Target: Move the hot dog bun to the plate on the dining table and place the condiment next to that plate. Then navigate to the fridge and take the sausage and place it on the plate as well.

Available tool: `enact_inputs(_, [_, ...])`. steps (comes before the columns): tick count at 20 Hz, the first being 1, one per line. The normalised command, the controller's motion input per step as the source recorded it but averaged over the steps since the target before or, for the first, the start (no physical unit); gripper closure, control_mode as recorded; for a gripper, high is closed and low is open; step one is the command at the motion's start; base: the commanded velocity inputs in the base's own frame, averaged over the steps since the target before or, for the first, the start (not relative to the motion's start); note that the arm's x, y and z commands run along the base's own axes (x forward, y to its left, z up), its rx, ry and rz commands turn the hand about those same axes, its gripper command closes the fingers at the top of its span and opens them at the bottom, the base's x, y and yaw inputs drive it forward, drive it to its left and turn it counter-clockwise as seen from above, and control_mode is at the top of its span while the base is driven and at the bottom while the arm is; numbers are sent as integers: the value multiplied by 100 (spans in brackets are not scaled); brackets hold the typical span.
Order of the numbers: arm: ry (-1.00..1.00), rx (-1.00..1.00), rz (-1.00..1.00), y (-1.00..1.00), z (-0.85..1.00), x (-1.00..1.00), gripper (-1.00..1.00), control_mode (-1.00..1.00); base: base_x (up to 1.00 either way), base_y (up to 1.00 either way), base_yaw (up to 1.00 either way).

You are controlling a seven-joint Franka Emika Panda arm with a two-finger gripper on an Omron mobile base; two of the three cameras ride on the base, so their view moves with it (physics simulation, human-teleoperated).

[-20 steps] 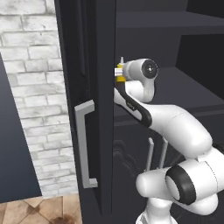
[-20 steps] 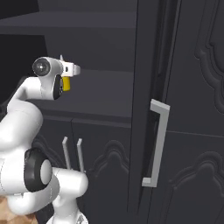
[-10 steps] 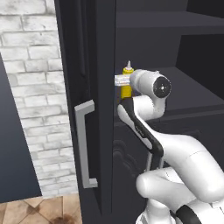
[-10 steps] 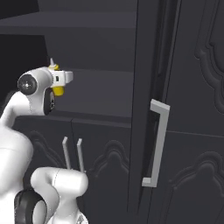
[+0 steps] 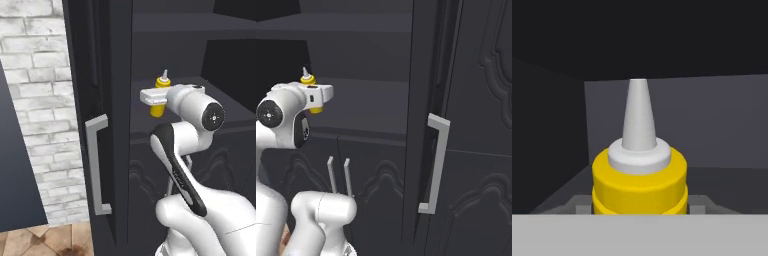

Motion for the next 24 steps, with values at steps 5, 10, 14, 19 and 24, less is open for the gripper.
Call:
enact_inputs(5, [15,3,-9,-41,14,-99,100,-100,0,0,0])
enact_inputs(10, [21,0,-11,-24,14,-89,100,-100,0,0,0])
enact_inputs(14, [17,0,-5,-16,5,-74,100,-100,0,0,0])
enact_inputs(19, [6,0,0,-29,1,-62,100,-100,0,0,0])
enact_inputs(24, [8,0,1,-12,-16,-36,100,-100,0,0,0])
